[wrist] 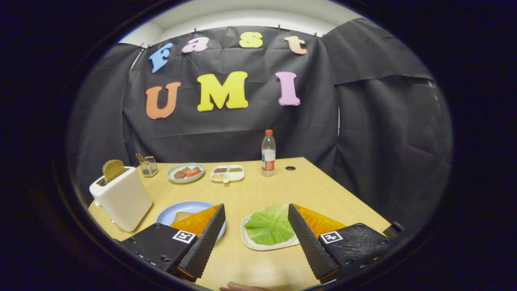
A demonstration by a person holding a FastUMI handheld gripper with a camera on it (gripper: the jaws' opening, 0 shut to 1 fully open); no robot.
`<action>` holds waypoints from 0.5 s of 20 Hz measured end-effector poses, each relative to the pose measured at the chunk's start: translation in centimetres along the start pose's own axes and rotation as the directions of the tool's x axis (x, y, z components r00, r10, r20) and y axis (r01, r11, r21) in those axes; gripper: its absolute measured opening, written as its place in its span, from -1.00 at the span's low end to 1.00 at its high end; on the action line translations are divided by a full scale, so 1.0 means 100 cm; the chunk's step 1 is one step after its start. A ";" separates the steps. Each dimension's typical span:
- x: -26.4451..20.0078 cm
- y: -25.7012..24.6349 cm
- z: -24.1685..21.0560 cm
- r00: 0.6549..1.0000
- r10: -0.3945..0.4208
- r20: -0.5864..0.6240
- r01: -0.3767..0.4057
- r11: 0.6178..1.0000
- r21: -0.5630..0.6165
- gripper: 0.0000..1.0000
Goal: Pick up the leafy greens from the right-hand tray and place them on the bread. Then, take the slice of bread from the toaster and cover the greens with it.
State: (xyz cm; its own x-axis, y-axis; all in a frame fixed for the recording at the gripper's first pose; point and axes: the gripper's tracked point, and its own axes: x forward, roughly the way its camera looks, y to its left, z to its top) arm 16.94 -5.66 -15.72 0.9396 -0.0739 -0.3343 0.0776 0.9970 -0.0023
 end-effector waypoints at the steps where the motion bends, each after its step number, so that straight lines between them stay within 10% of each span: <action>1: 0.017 -0.004 -0.004 1.000 -0.018 -0.021 0.018 1.000 -0.010 0.91; 10: 0.091 -0.024 -0.073 0.953 -0.038 -0.302 -0.002 0.991 -0.133 0.91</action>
State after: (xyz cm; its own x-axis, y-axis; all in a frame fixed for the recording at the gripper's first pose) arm 22.87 -8.52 -25.61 0.7915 -0.1012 -0.6027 0.0305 0.9915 -0.1264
